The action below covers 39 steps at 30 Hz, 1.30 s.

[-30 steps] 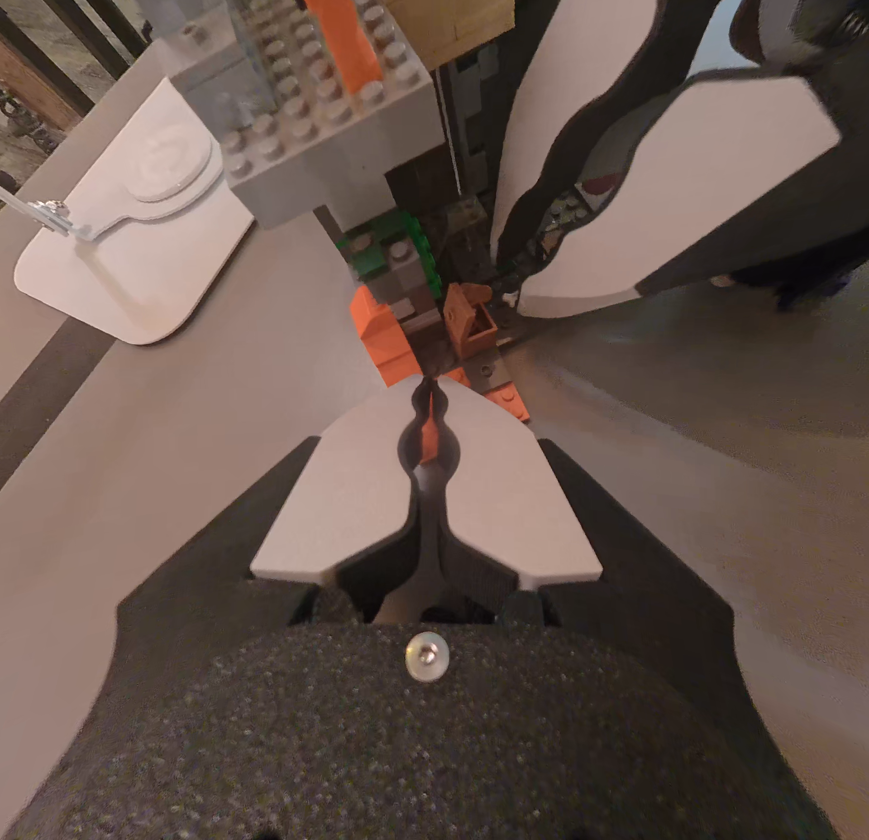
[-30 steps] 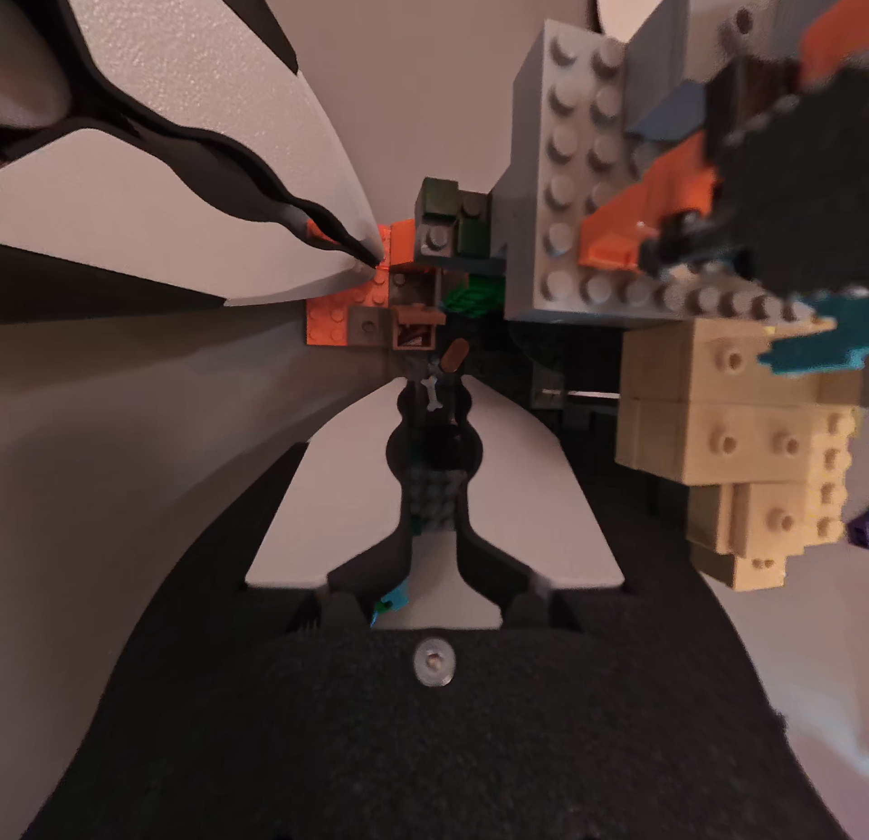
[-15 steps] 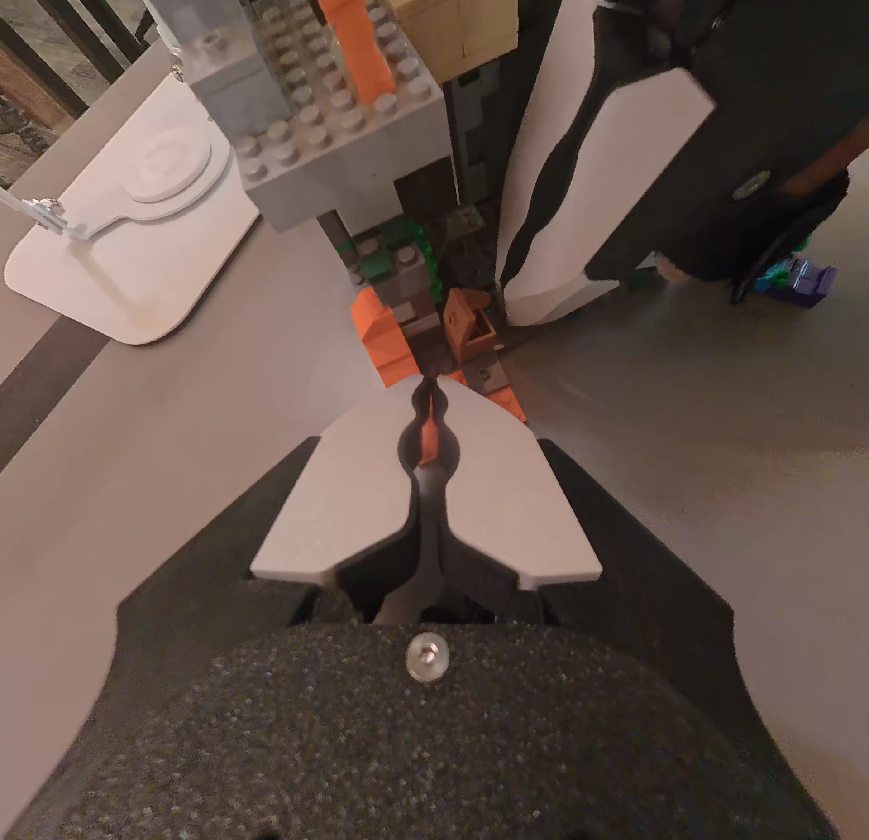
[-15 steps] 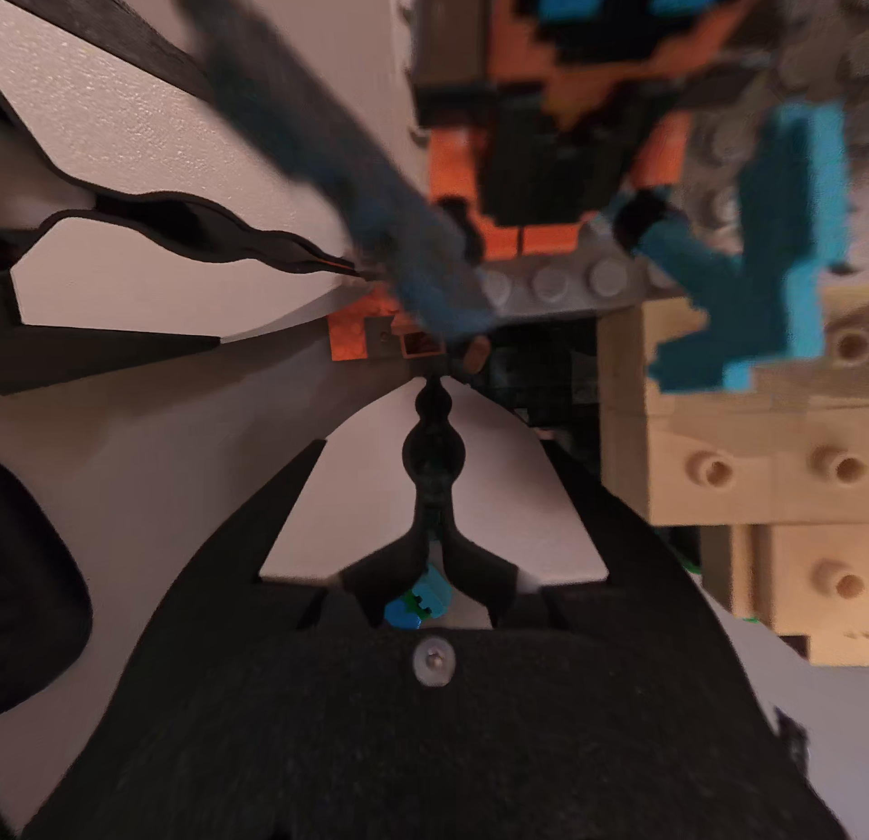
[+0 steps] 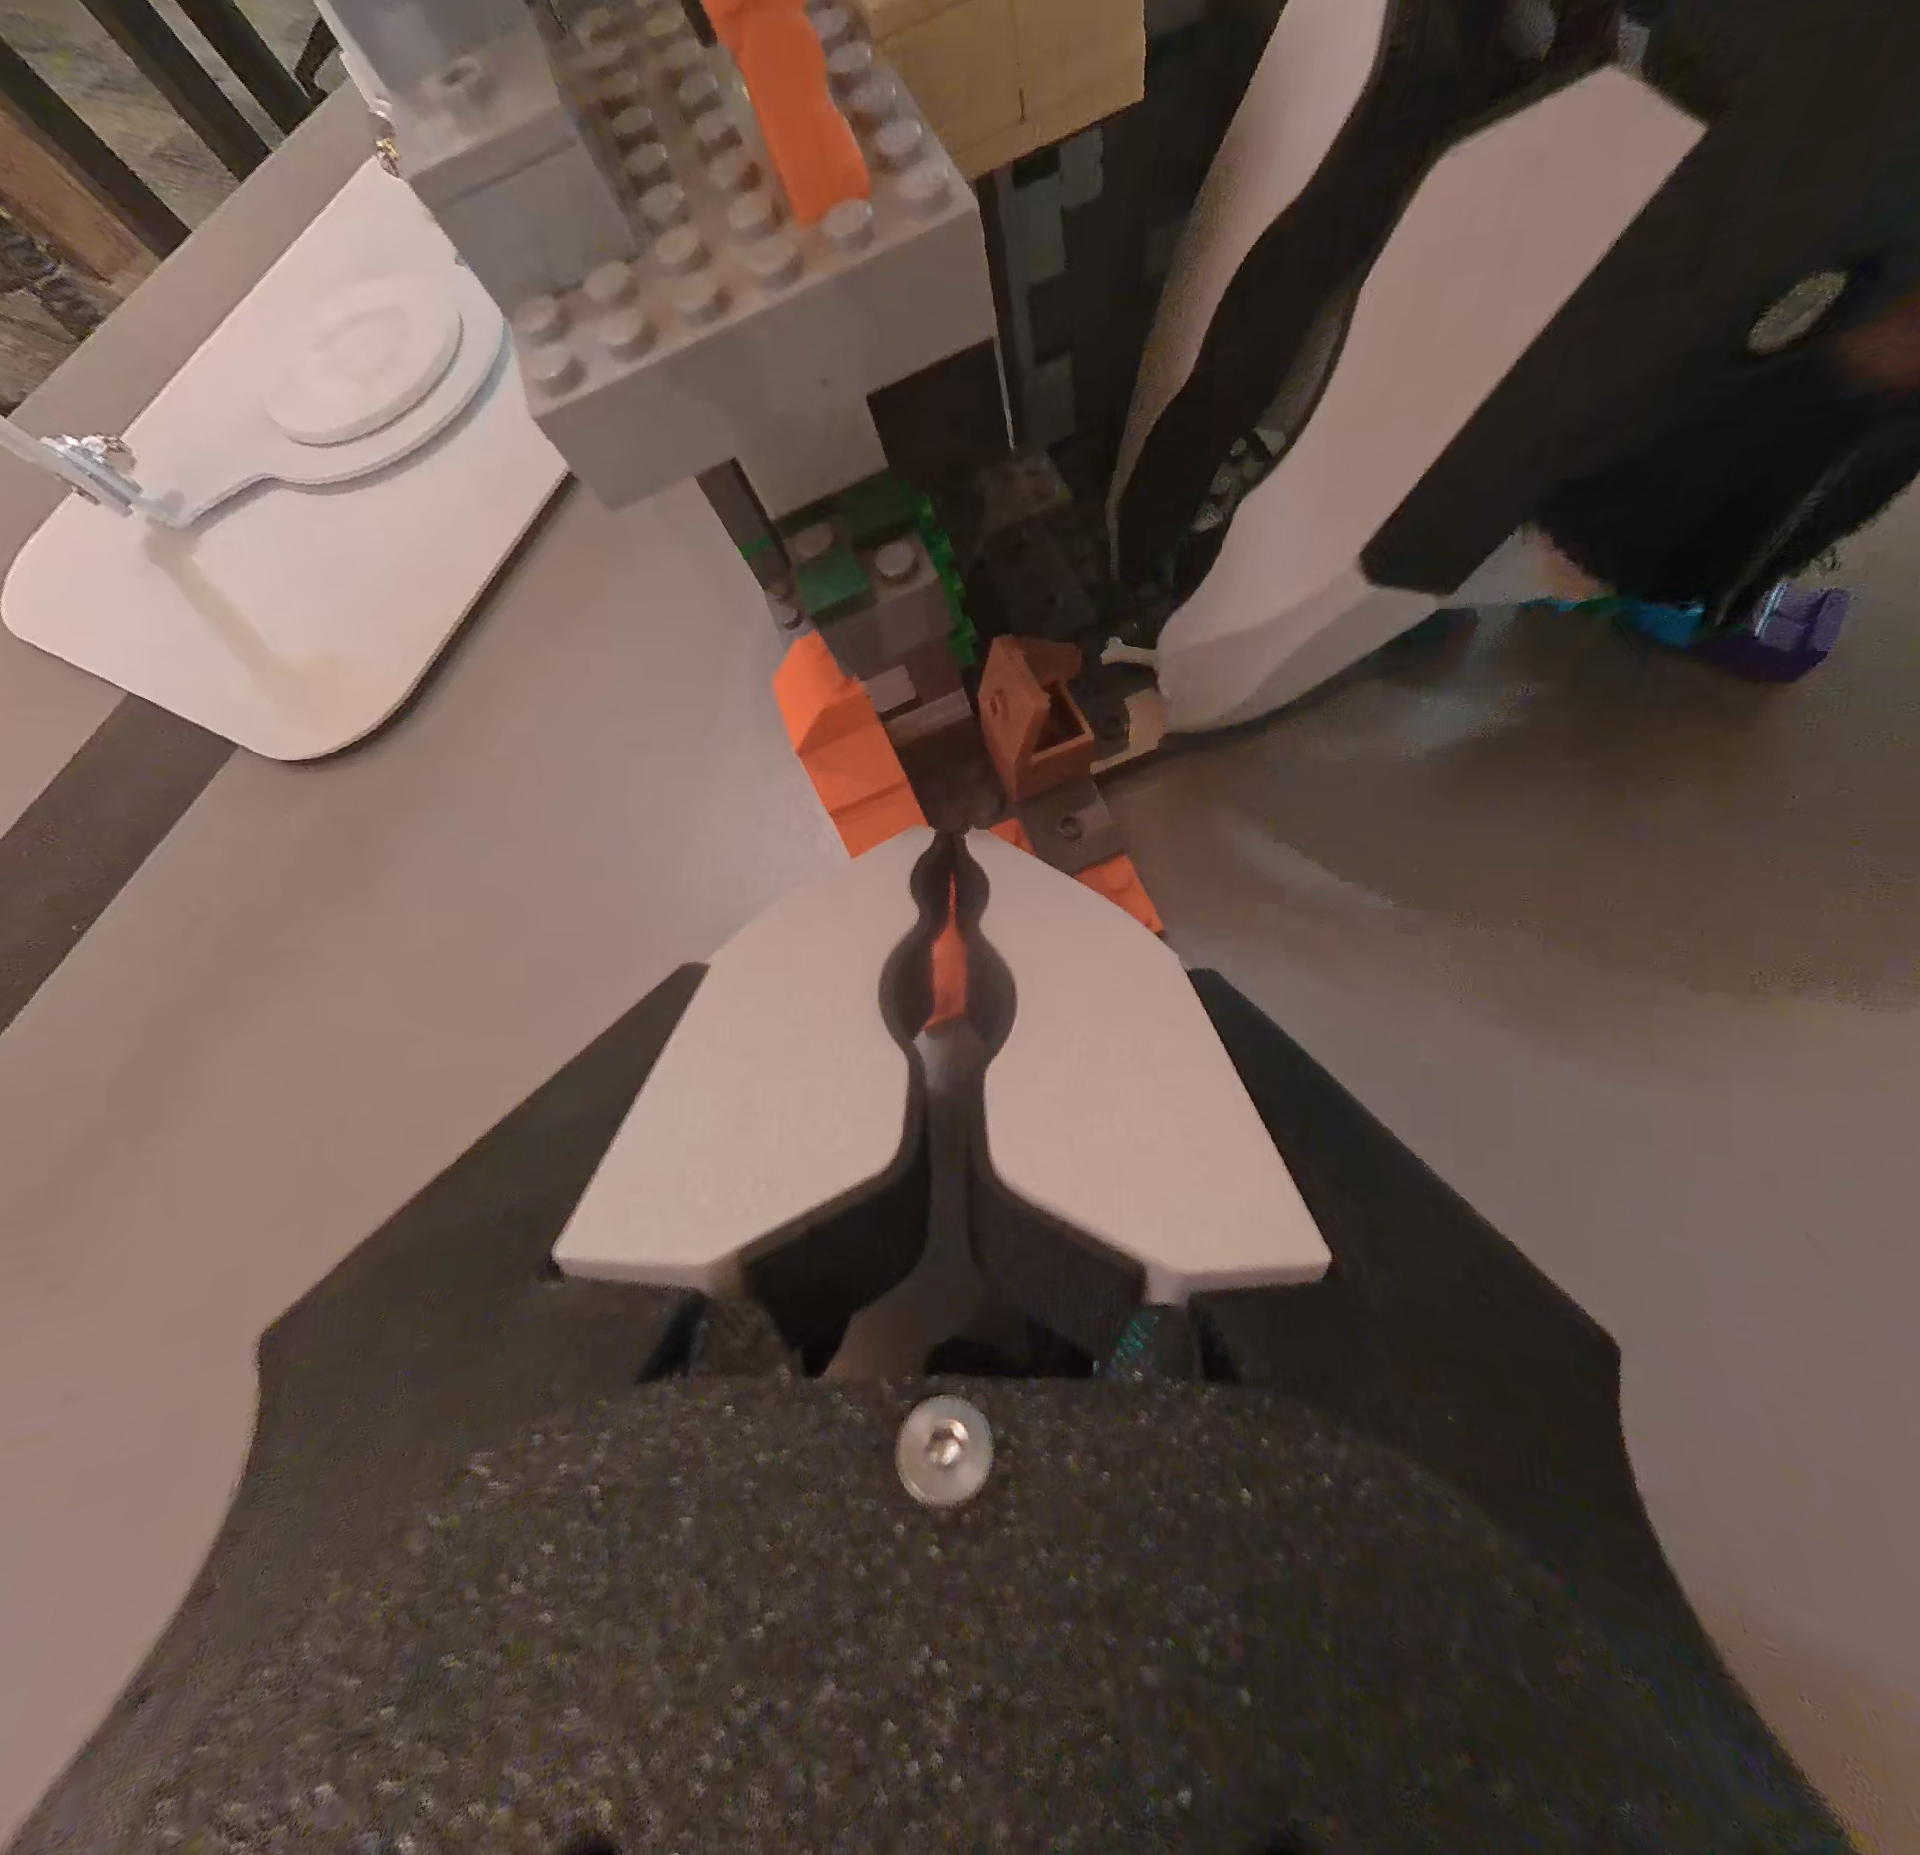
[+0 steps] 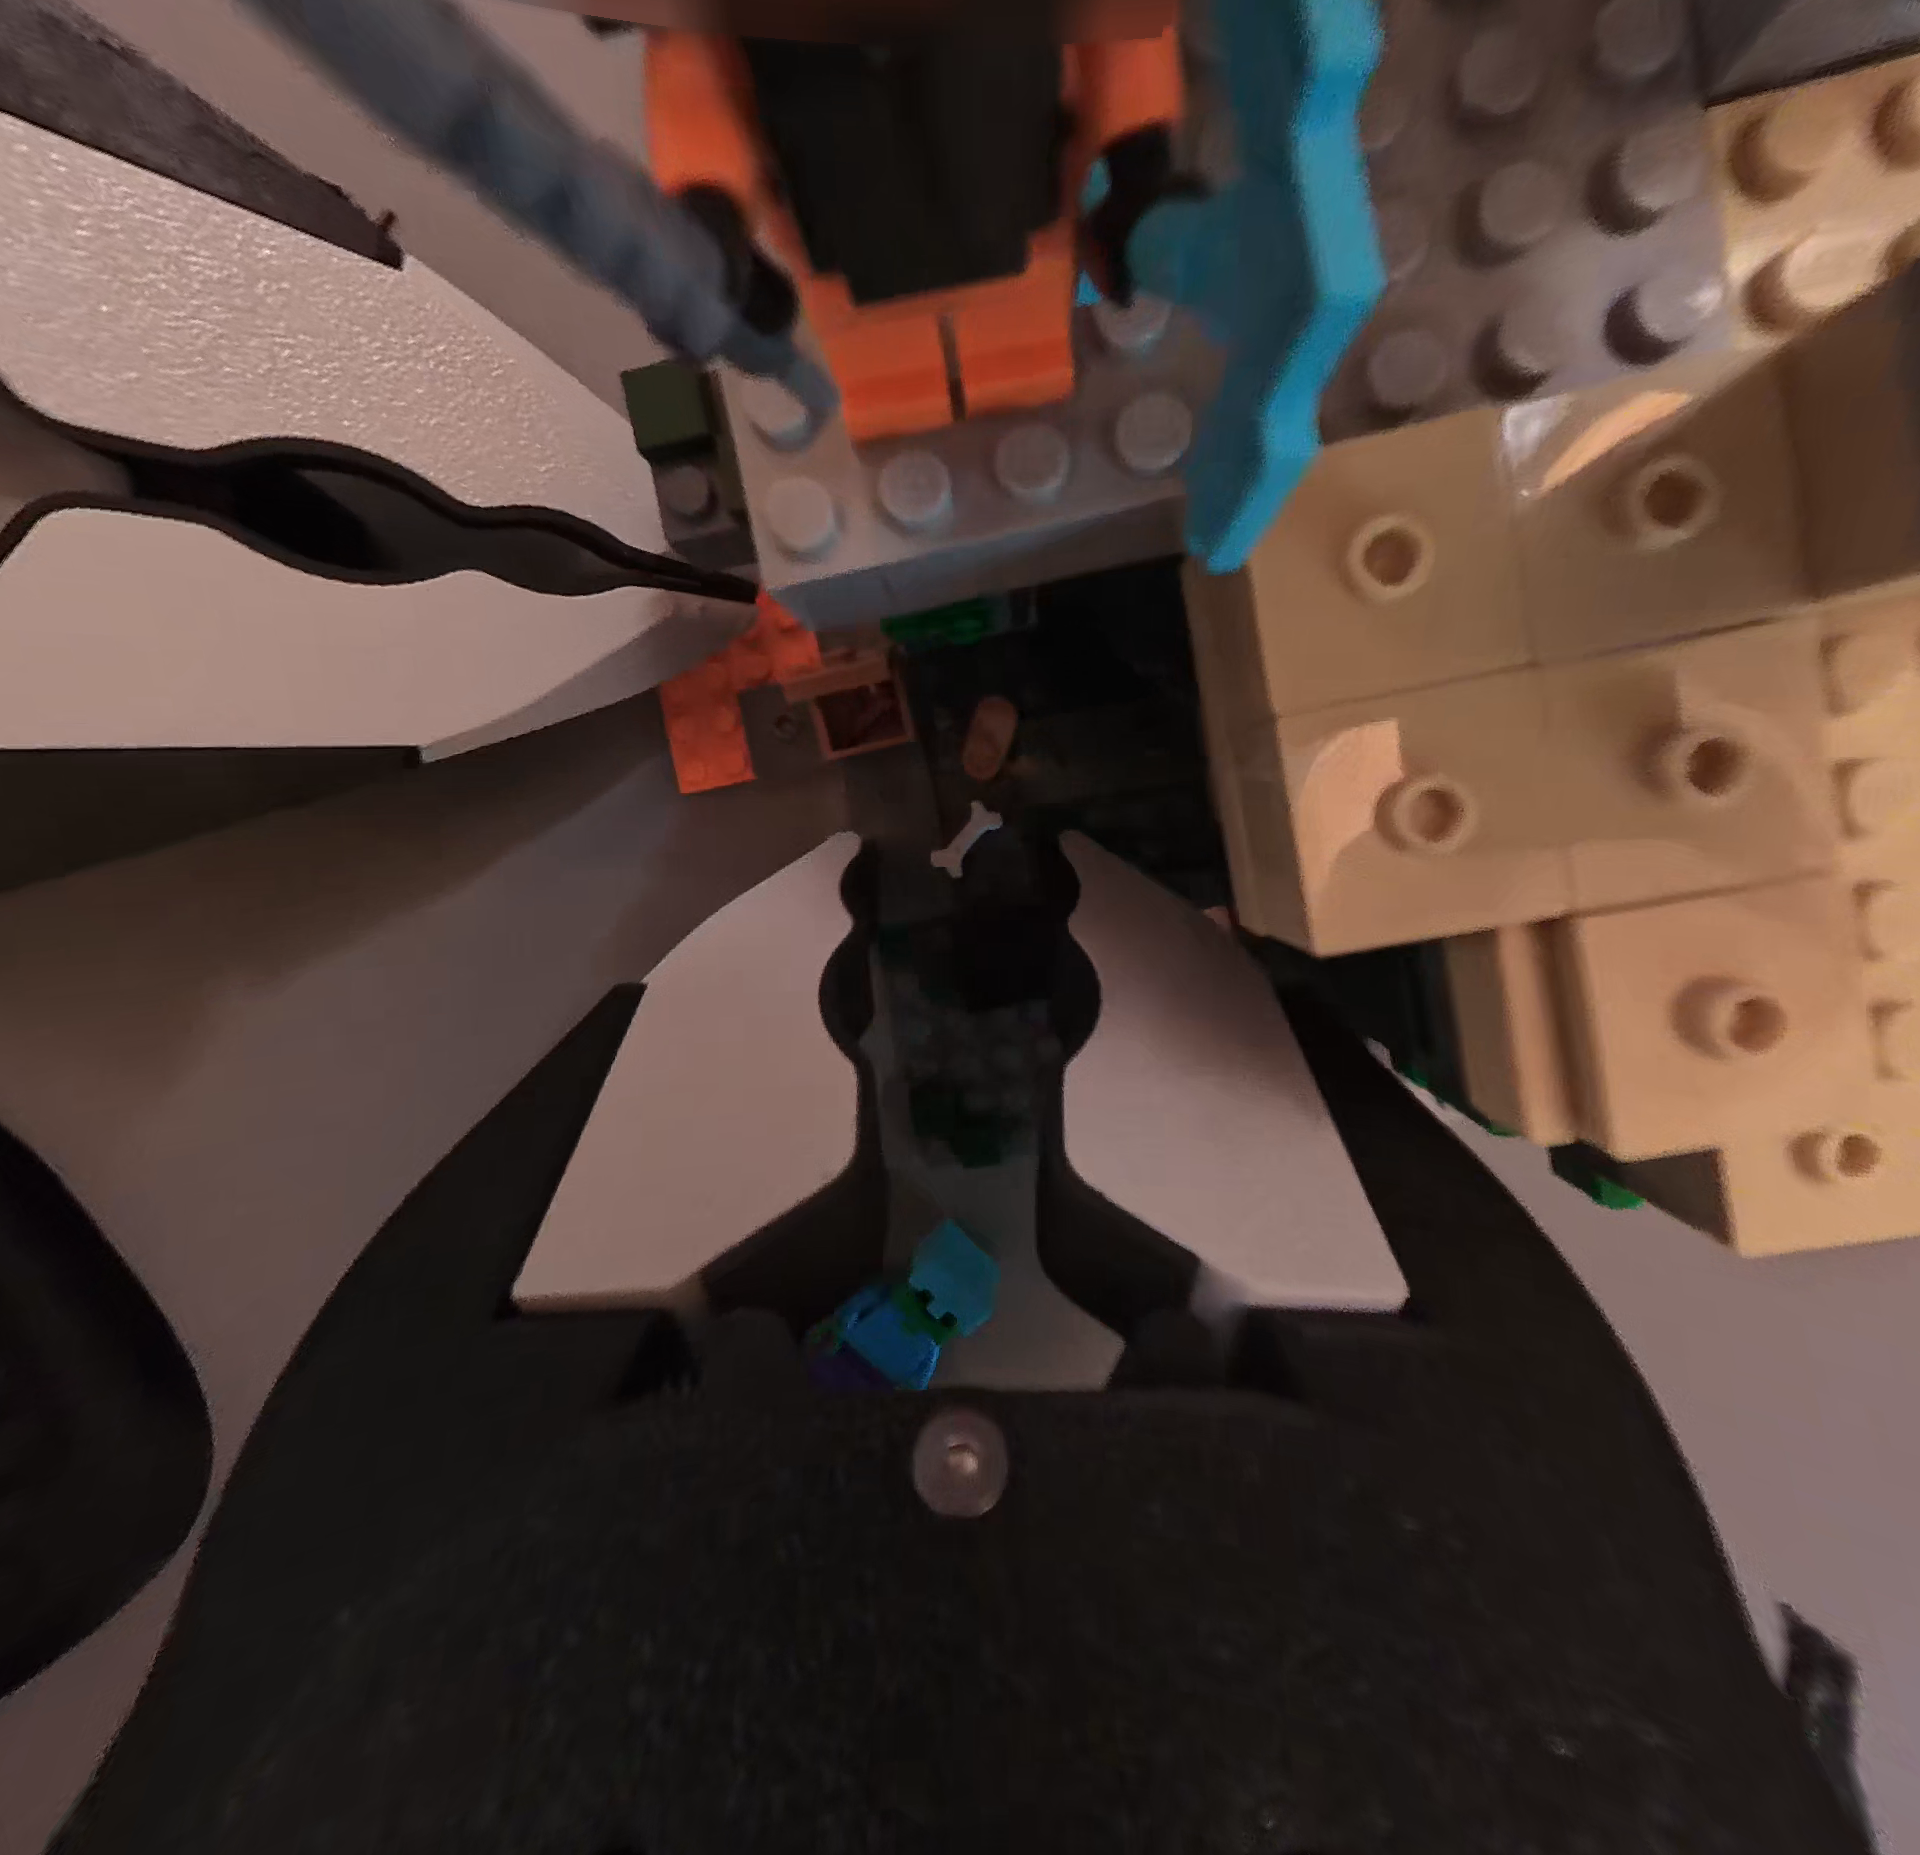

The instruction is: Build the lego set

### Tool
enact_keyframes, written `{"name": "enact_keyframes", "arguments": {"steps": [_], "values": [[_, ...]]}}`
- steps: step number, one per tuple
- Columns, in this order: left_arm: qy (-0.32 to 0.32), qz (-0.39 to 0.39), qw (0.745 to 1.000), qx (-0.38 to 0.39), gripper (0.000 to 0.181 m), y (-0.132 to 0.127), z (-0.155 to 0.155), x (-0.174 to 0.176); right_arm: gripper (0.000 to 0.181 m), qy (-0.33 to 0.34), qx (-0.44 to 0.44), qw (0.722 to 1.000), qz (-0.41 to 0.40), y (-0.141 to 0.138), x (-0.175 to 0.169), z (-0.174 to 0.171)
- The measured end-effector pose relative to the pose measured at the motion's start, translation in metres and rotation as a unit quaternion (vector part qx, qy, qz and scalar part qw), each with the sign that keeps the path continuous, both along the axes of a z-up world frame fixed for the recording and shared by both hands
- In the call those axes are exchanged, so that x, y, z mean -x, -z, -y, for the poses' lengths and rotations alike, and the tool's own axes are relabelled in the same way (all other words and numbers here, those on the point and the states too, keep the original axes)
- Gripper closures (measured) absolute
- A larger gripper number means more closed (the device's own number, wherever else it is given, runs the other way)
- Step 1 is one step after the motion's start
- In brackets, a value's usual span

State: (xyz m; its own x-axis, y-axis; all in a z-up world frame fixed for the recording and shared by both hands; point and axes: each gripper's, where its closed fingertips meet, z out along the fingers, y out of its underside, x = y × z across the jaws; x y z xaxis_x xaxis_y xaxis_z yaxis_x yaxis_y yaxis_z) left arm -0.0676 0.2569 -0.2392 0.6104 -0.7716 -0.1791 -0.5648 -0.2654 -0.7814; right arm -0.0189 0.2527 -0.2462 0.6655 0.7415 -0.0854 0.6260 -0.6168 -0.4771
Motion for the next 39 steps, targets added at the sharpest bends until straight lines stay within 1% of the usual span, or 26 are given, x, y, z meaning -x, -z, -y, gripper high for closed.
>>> {"name": "enact_keyframes", "arguments": {"steps": [5,10,11,18,20,23,25,29,33,39], "values": [[0.001,0.003,1.0,0.001,0.181,-0.001,0.0,-0.001,0.161,0.021,0.004,1.0,0.012,0.001,-0.004,-0.004],[0.004,0.003,1.0,0.001,0.181,-0.001,0.001,-0.002,0.167,0.021,0.01,1.0,0.01,0.002,-0.005,-0.004],[0.004,0.003,1.0,0.001,0.181,-0.001,0.001,-0.002,0.177,0.026,0.002,0.999,0.022,0.003,-0.008,-0.007],[0.002,0.008,1.0,0.001,0.181,-0.002,0.001,-0.002,0.18,0.021,-0.014,1.0,0.004,0.001,-0.007,-0.006],[0.001,0.008,1.0,0.0,0.181,-0.003,0.001,-0.002,0.179,0.017,-0.025,0.999,-0.016,-0.006,-0.004,-0.004],[-0.001,0.009,1.0,0.003,0.181,-0.002,0.0,-0.001,0.179,0.002,-0.053,0.997,-0.048,-0.024,0.007,0.0],[-0.003,0.009,1.0,0.004,0.181,-0.002,0.0,-0.001,0.179,-0.012,-0.069,0.996,-0.054,-0.031,0.016,0.002],[-0.004,0.008,1.0,0.002,0.181,-0.002,0.0,0.0,0.18,-0.026,-0.072,0.996,-0.04,-0.023,0.027,0.002],[-0.006,0.01,1.0,0.004,0.181,-0.002,0.0,0.001,0.181,-0.028,-0.072,0.997,-0.027,-0.017,0.027,0.001],[-0.006,0.01,1.0,0.005,0.181,-0.001,0.0,0.001,0.18,-0.033,-0.082,0.996,-0.018,-0.014,0.03,-0.001]]}}
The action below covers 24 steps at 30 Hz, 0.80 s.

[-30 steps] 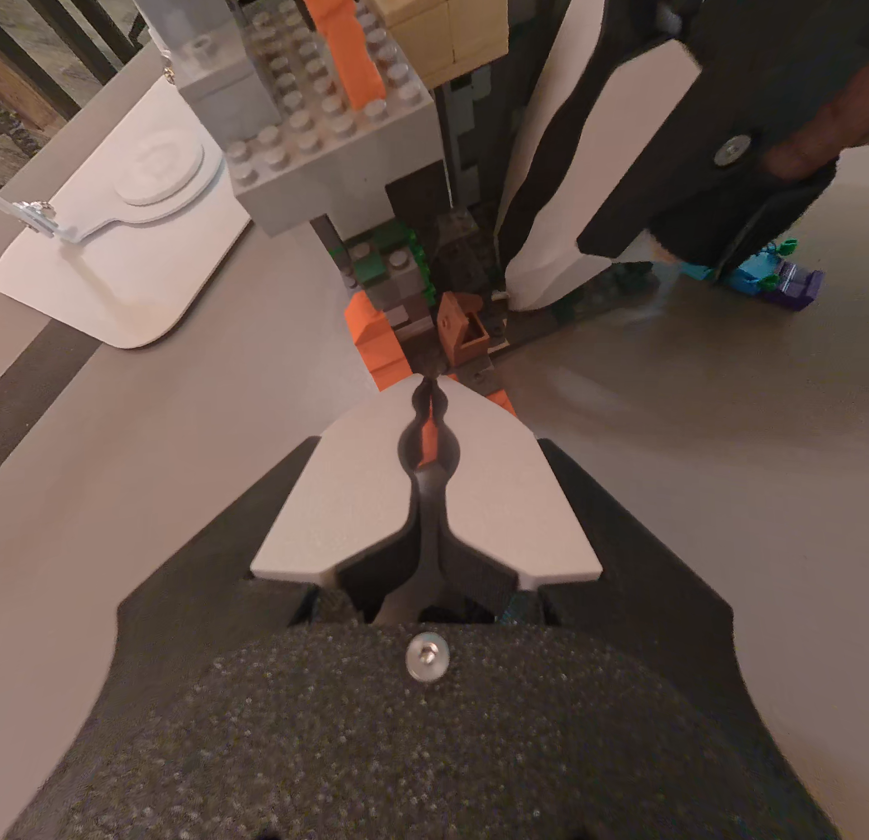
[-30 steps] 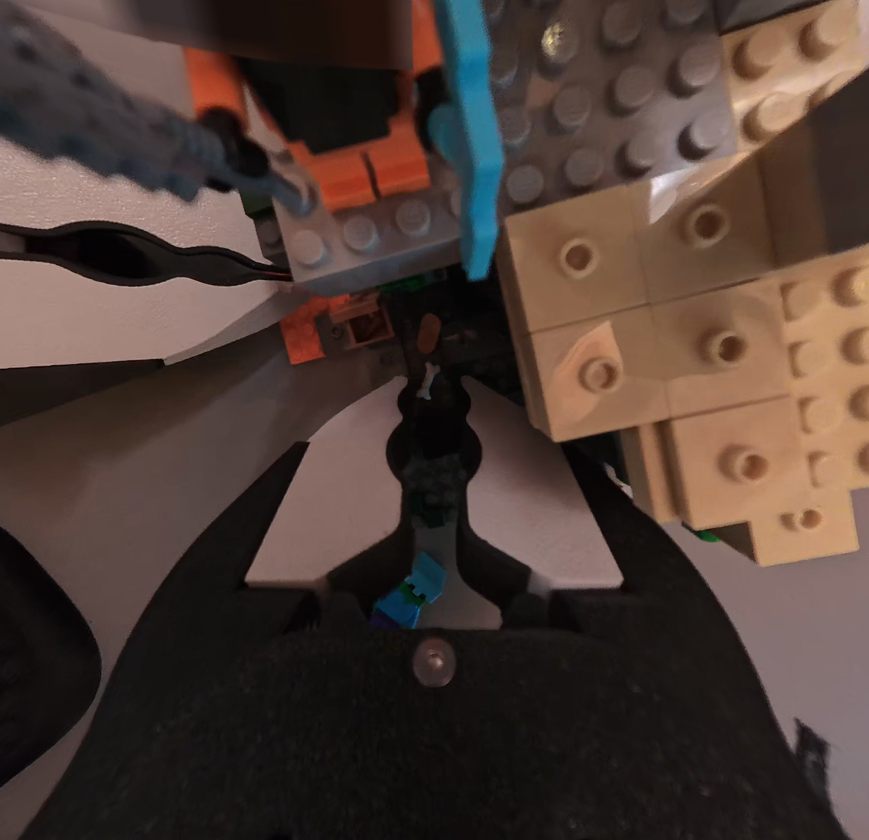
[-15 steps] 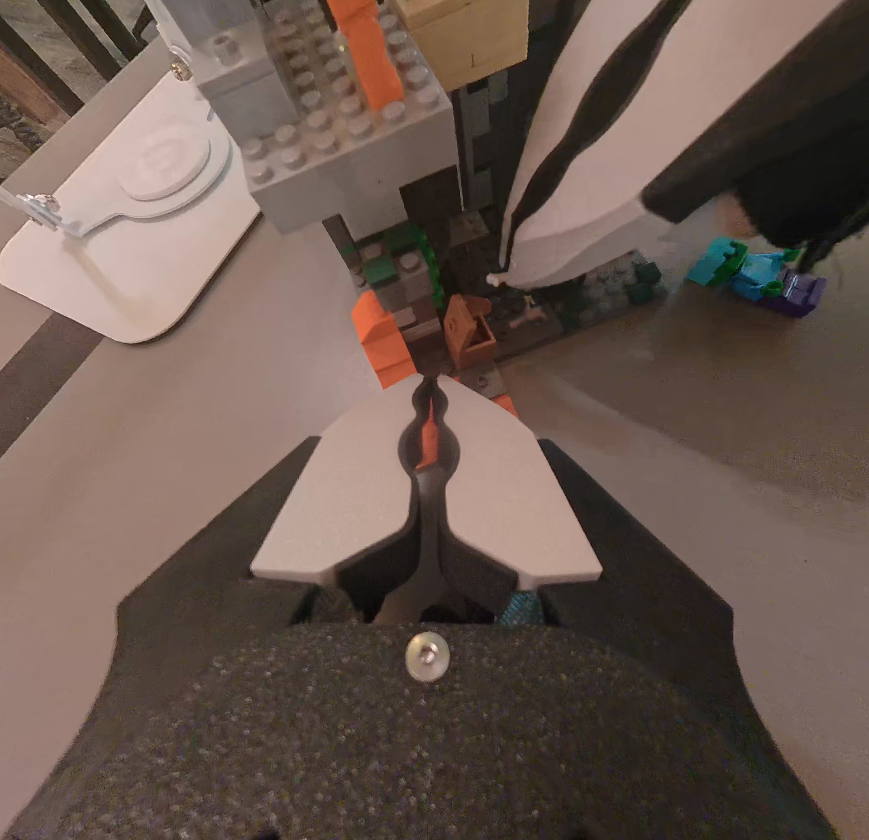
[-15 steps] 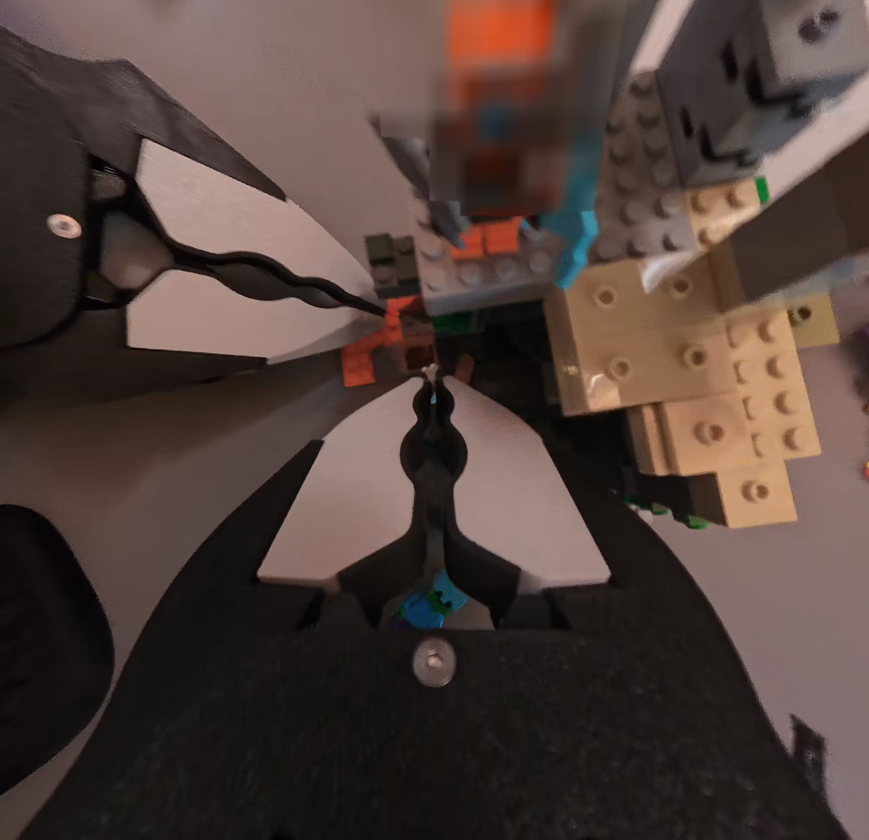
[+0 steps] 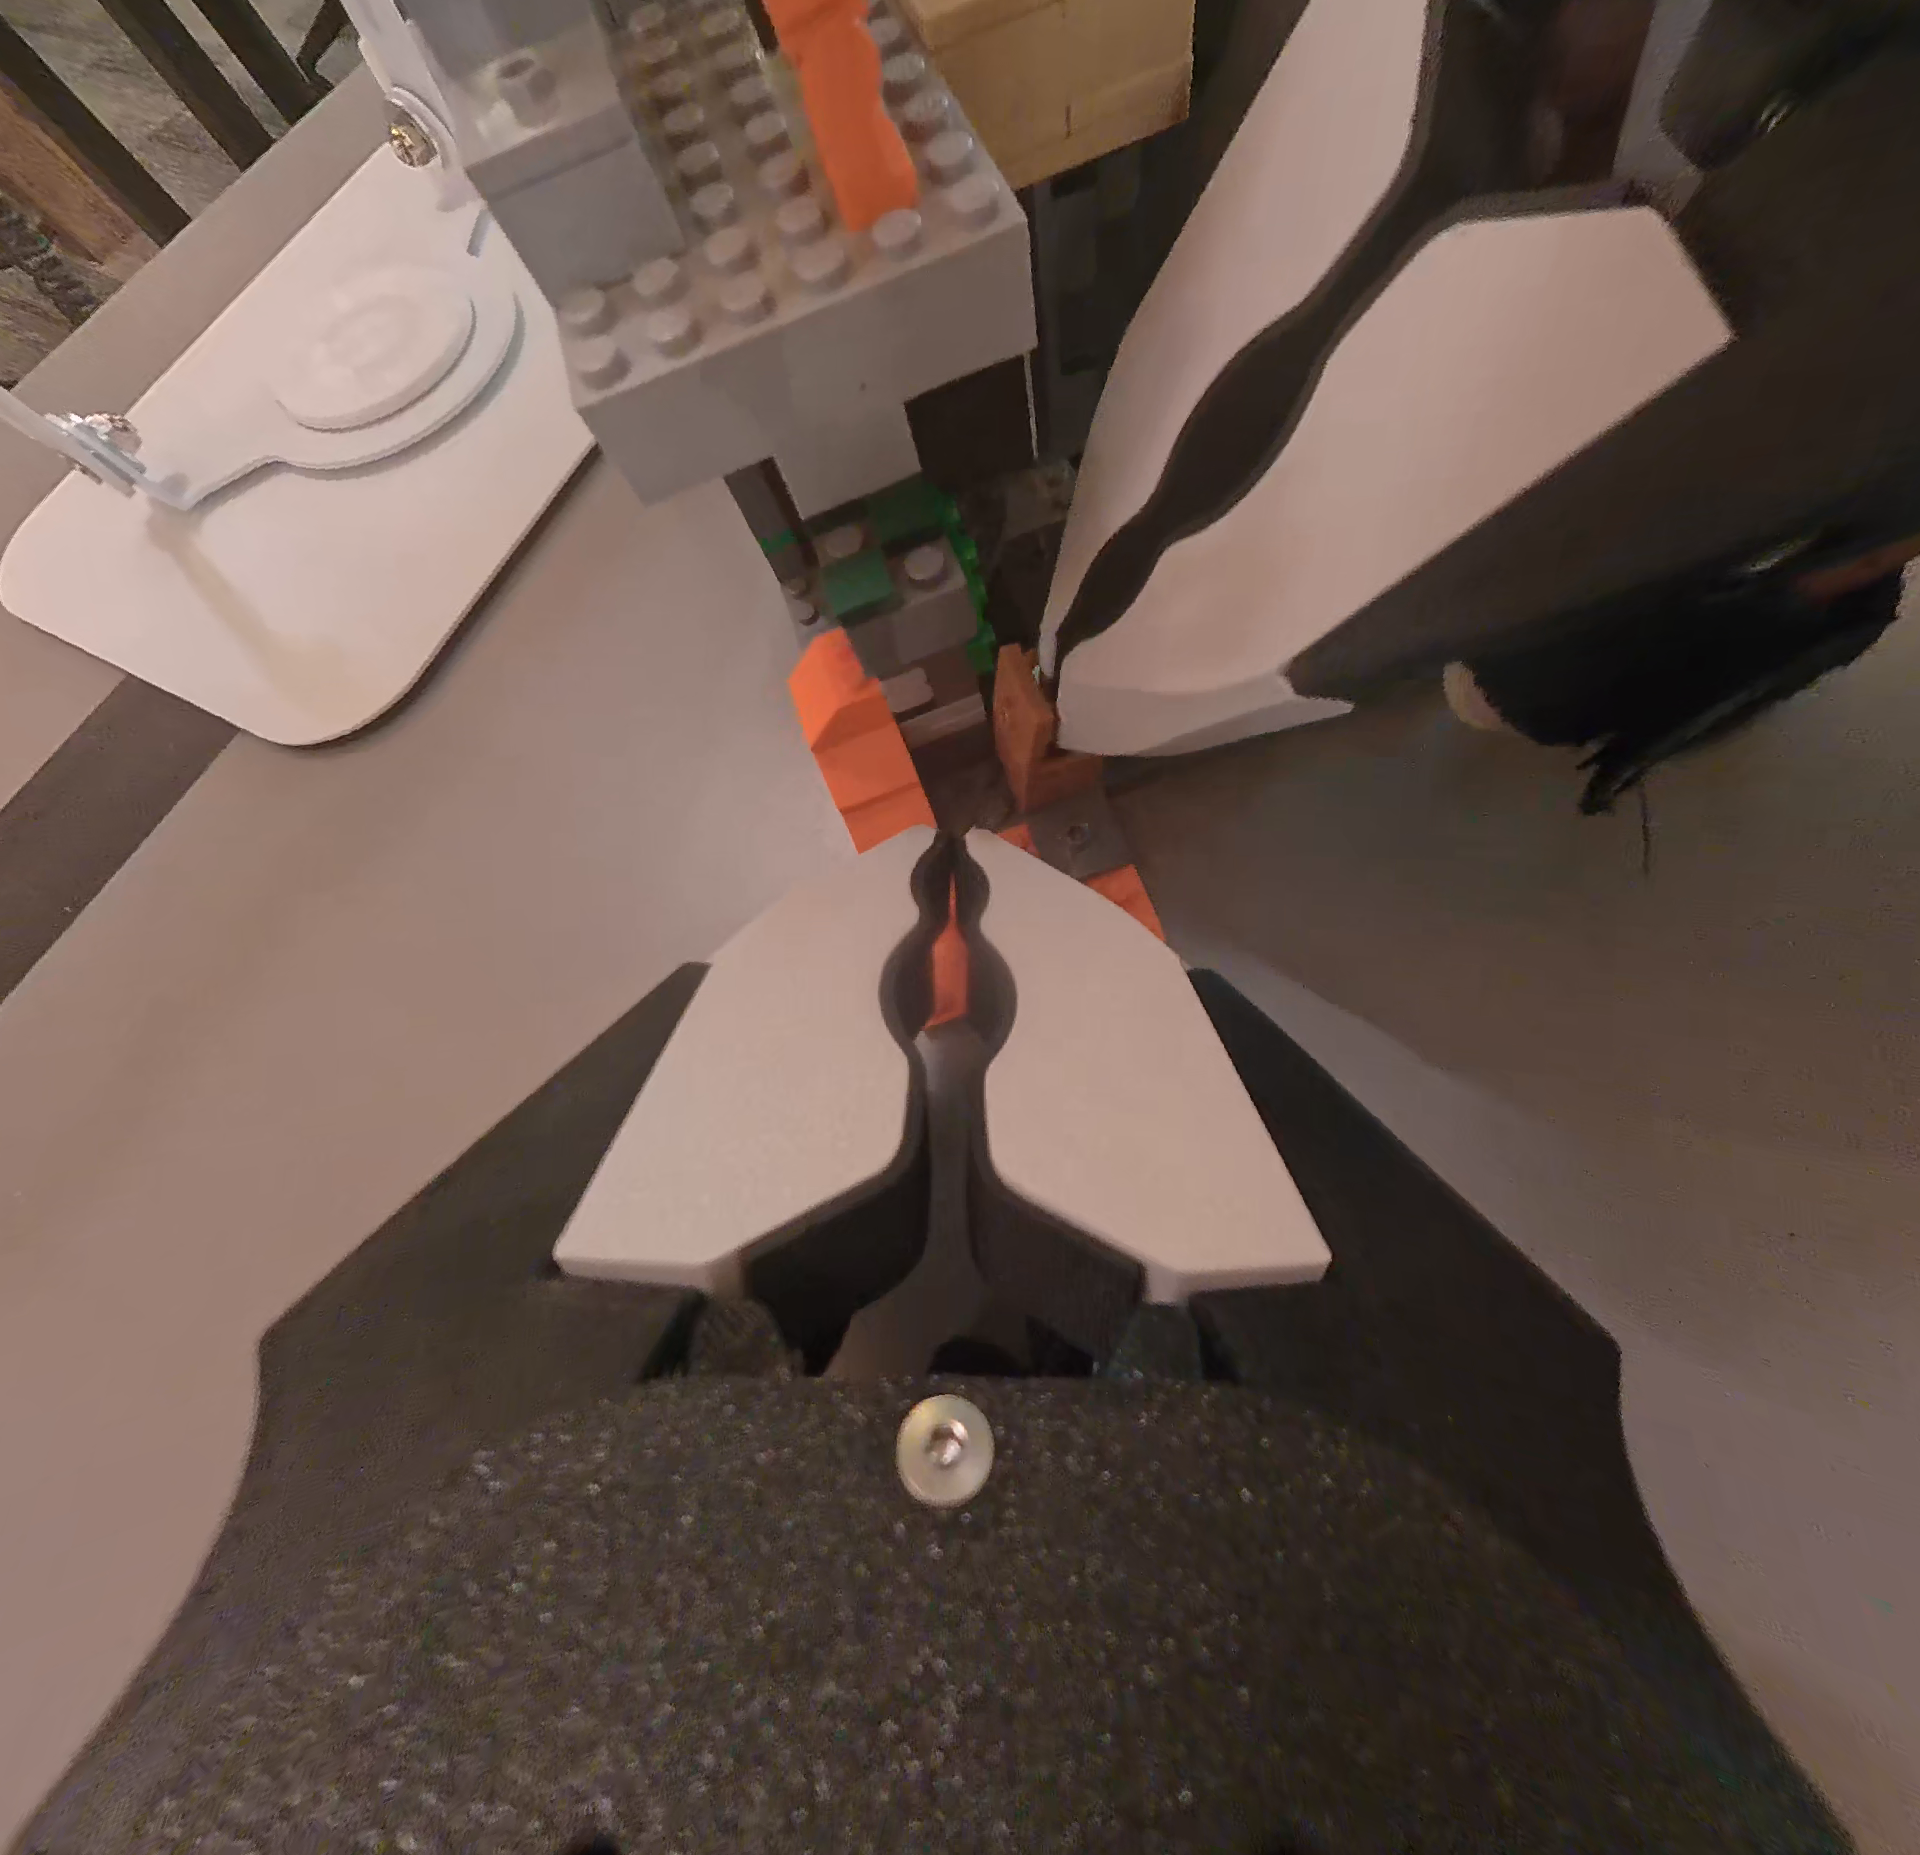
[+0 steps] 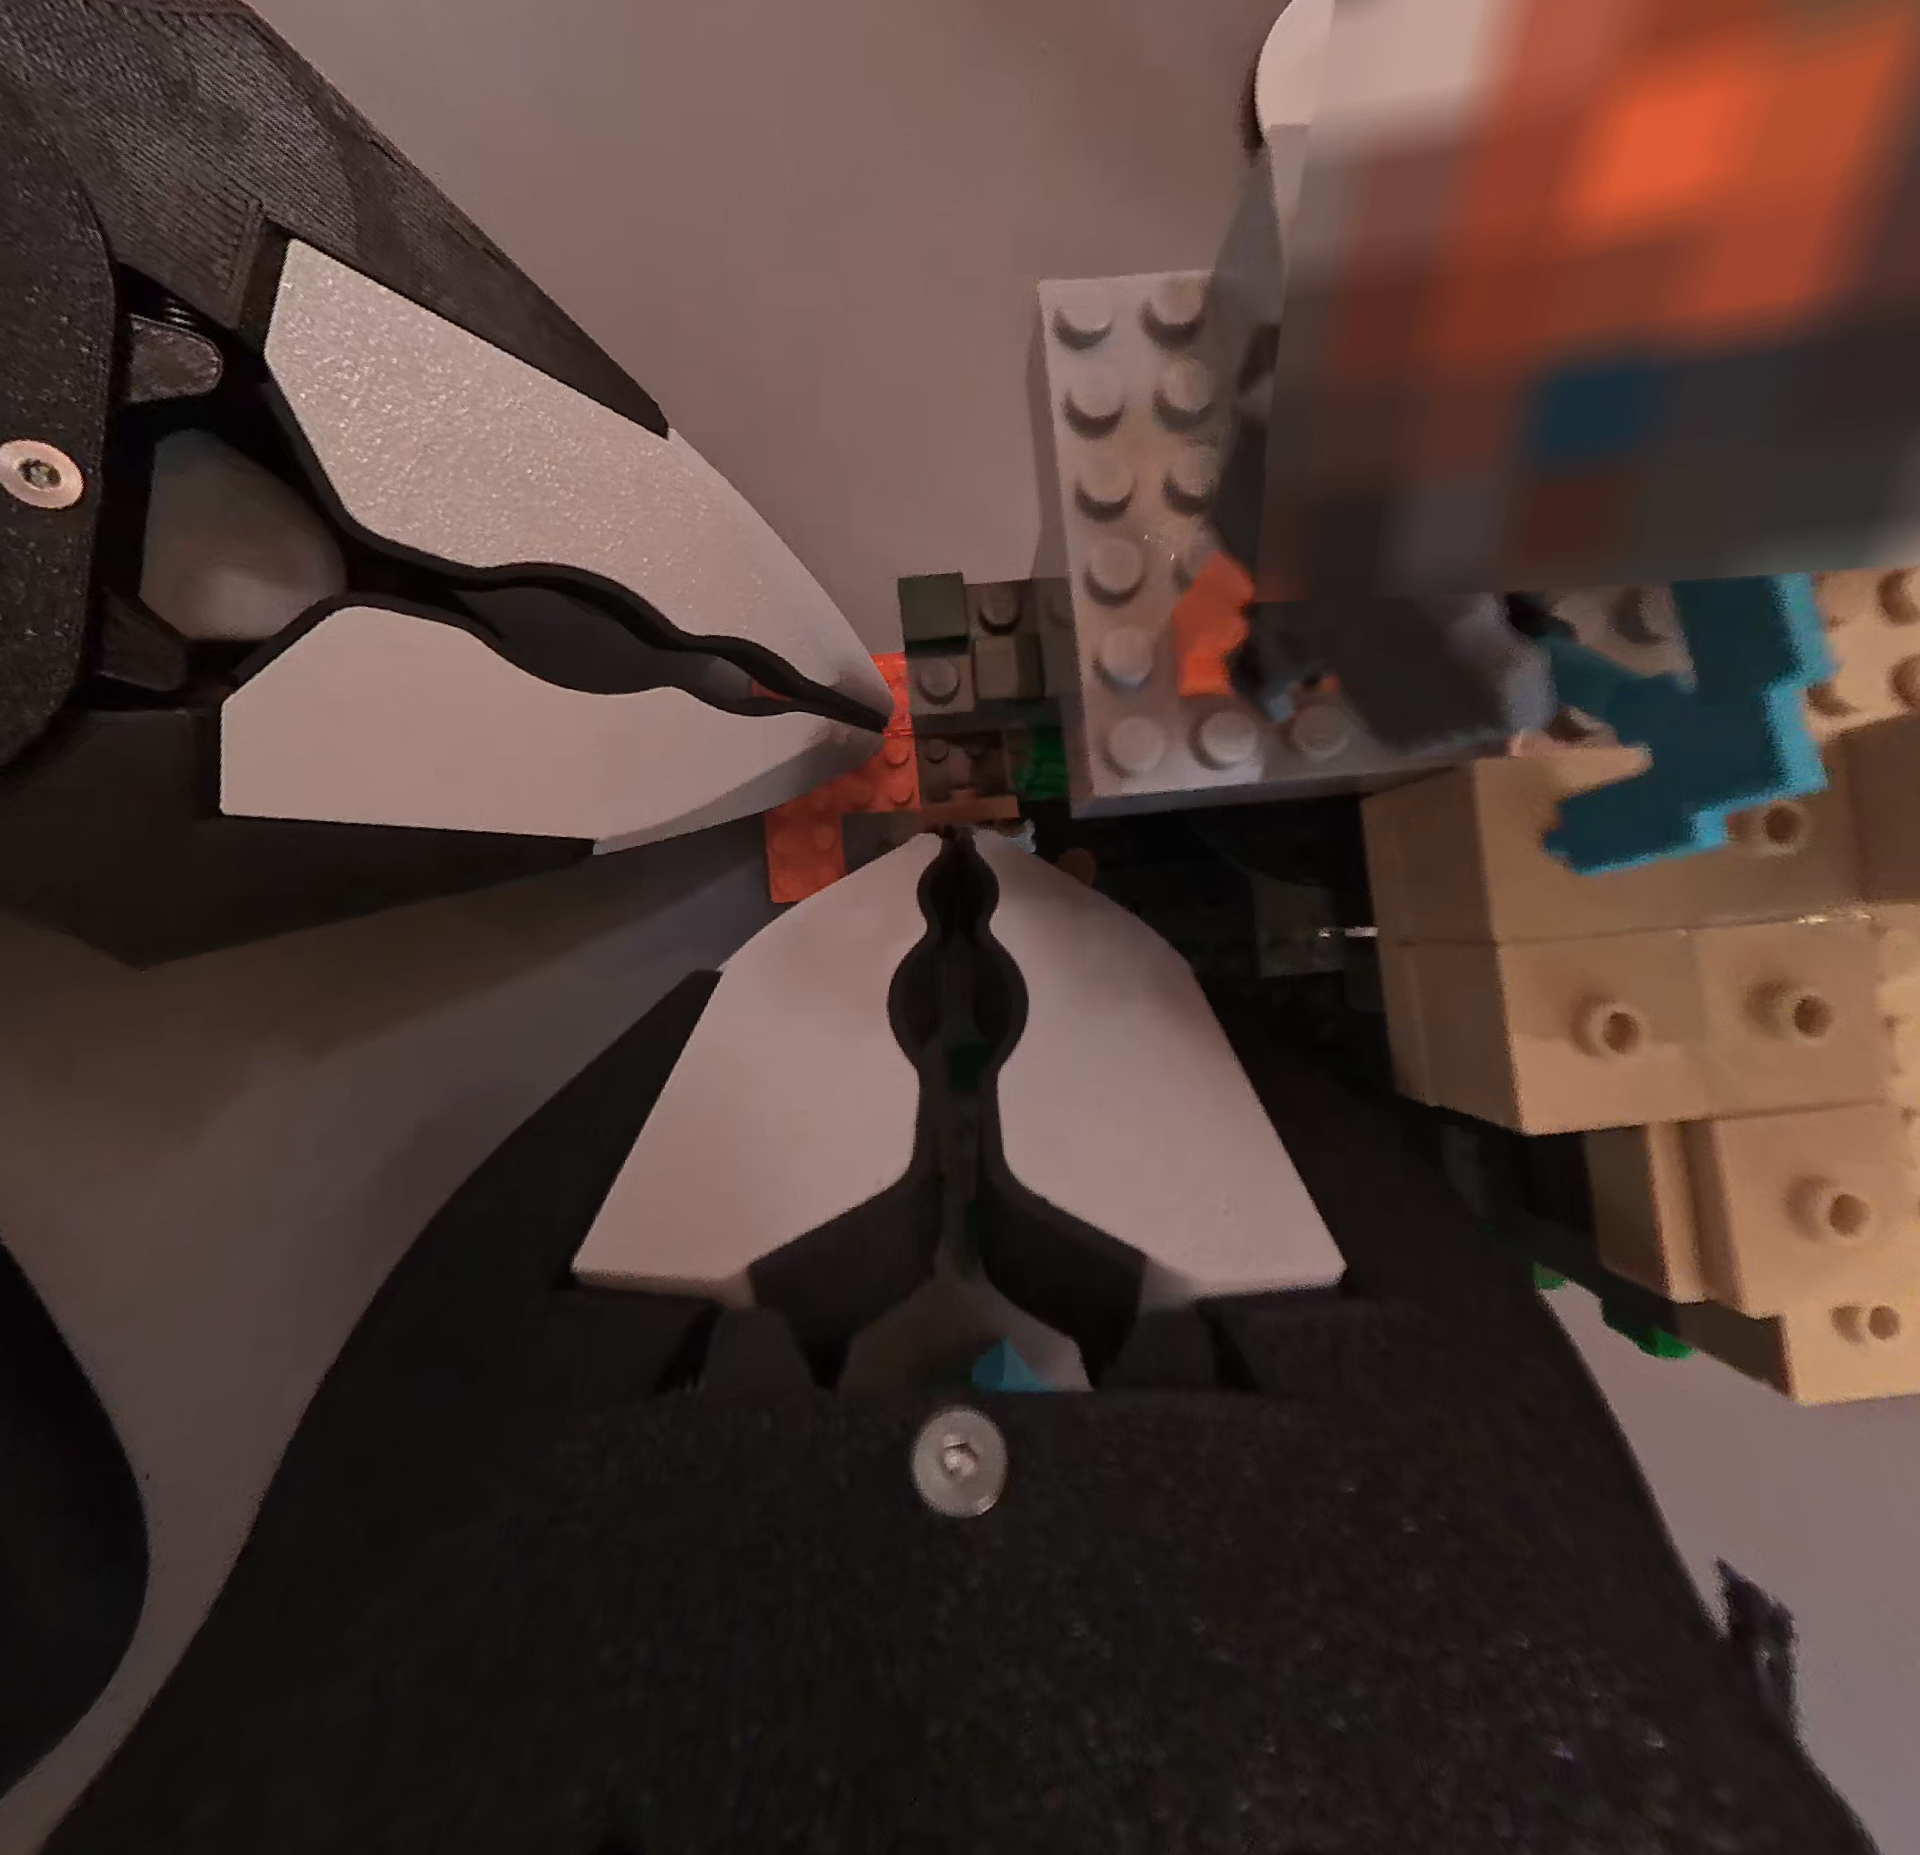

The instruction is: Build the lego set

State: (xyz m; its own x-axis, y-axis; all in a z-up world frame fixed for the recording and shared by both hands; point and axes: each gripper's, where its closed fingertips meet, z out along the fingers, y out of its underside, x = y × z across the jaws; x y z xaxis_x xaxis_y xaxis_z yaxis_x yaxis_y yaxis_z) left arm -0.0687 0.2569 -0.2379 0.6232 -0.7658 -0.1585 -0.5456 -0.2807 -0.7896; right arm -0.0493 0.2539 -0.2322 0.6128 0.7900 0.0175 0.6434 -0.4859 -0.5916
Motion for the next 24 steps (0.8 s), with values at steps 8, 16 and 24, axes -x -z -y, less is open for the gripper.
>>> {"name": "enact_keyframes", "arguments": {"steps": [8,16,24], "values": [[-0.001,-0.001,1.0,0.002,0.181,0.001,0.0,0.0,0.177,0.002,-0.018,1.0,0.003,-0.01,-0.014,0.001],[0.0,-0.001,1.0,0.0,0.181,0.001,0.001,-0.001,0.181,0.034,-0.122,0.989,0.077,-0.008,-0.024,-0.023],[-0.007,-0.002,1.0,0.004,0.181,0.002,0.0,0.0,0.18,0.036,-0.157,0.983,0.089,-0.003,-0.017,-0.027]]}}
